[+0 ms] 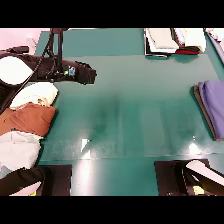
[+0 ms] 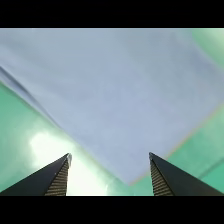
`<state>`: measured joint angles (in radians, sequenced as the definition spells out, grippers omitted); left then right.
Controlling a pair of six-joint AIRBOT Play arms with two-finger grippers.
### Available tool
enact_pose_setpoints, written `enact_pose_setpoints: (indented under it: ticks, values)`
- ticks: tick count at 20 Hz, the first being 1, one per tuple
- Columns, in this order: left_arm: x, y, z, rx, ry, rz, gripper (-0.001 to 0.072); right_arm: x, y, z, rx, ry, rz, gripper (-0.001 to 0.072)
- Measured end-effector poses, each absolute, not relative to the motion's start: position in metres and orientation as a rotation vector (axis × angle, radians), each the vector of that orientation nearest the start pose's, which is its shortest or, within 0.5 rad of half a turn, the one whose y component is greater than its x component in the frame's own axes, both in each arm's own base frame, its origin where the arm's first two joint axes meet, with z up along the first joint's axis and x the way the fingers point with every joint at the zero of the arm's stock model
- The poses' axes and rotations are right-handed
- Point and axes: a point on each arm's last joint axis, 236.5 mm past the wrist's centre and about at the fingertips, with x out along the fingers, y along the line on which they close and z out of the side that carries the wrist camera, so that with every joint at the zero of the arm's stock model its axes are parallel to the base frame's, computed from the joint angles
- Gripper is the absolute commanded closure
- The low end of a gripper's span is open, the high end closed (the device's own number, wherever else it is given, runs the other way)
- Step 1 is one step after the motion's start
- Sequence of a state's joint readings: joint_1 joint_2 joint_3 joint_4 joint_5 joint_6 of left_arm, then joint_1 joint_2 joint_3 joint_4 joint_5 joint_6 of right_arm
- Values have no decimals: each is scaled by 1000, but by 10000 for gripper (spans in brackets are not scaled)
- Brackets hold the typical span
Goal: Fold the shirts.
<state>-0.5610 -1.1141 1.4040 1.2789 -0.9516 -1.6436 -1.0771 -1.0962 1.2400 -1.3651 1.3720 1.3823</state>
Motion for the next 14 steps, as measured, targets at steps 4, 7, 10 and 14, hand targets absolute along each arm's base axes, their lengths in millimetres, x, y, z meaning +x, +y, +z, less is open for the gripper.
enact_pose_setpoints:
  ticks: [4,7,10,14]
  values:
    - [345,-283,214,-115,743,-685,685,228,-269,117,616,952,-629,141]
    - [345,-283,214,-115,743,-685,684,294,-223,160,571,833,-423,141]
    - [345,-283,214,-115,743,-685,684,352,-139,198,475,785,-156,142]
    - [348,-283,218,-121,724,-685,684,387,-8,226,340,768,182,428]
